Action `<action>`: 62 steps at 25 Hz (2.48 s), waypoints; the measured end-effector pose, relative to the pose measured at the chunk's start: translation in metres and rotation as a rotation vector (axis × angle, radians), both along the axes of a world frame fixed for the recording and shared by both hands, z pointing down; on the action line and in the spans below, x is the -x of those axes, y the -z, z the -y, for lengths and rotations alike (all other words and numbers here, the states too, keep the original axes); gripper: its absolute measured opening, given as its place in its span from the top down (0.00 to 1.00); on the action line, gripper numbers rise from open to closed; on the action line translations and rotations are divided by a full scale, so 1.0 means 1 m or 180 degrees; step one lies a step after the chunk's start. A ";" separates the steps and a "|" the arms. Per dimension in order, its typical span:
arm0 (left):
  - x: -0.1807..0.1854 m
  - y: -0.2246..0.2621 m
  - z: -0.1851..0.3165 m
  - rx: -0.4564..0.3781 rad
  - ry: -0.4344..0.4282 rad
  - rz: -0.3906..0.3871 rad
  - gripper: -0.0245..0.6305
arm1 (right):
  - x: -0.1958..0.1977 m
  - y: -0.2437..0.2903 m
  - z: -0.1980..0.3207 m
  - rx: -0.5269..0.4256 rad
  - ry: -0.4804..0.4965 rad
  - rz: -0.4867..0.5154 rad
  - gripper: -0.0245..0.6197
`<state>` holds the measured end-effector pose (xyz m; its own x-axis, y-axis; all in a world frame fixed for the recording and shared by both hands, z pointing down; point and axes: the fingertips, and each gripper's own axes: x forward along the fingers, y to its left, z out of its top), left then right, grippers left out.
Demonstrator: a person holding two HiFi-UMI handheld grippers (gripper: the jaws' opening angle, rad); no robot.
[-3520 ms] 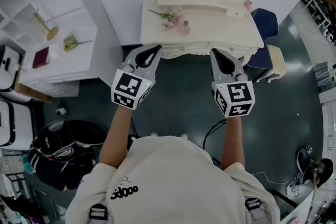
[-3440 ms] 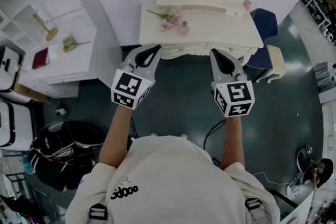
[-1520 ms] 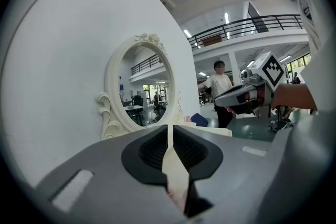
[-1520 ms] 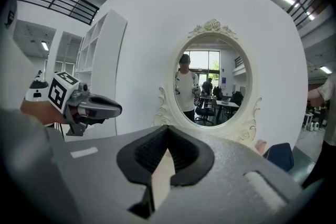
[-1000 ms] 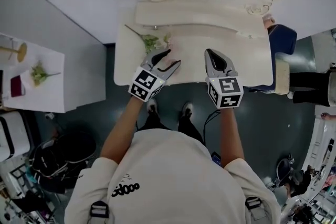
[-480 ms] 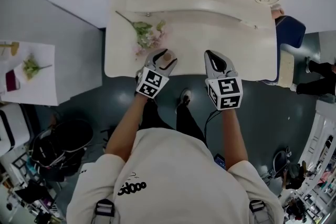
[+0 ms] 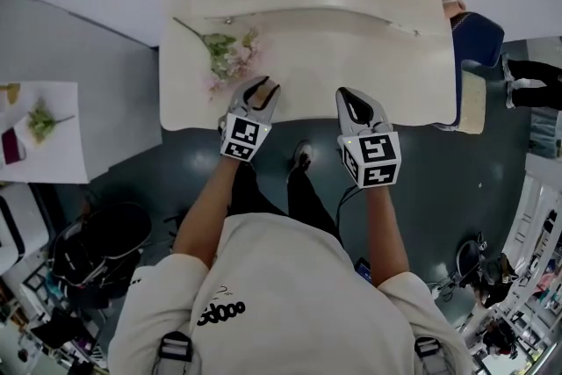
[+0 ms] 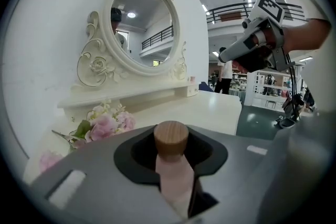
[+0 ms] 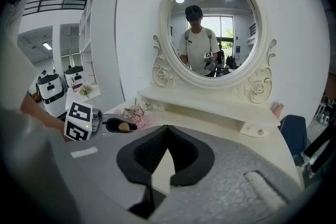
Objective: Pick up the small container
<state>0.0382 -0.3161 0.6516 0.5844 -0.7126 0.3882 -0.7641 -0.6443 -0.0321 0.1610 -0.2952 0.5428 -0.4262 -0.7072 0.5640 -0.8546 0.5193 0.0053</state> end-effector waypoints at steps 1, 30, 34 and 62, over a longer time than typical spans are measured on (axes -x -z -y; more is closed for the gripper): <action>0.000 -0.001 0.000 0.0022 -0.0025 0.0008 0.77 | -0.002 0.001 0.000 -0.0009 -0.0017 0.0004 0.96; 0.027 0.265 0.029 -0.0888 -0.0072 -0.0280 0.77 | 0.011 0.166 0.036 -0.1242 0.0270 -0.0163 0.96; 0.043 0.298 0.024 -0.1082 -0.0013 -0.0242 0.77 | 0.028 0.186 0.038 -0.1416 0.0395 -0.0160 0.96; 0.045 0.362 -0.007 -0.1589 -0.0094 -0.0308 0.77 | 0.047 0.234 0.021 -0.1780 0.0551 -0.0122 0.96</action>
<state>-0.0069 -0.3094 0.2896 0.6235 -0.7801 -0.0525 -0.7606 -0.5897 -0.2716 0.1141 -0.3163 0.3090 -0.5487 -0.8238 0.1423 -0.7514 0.5606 0.3479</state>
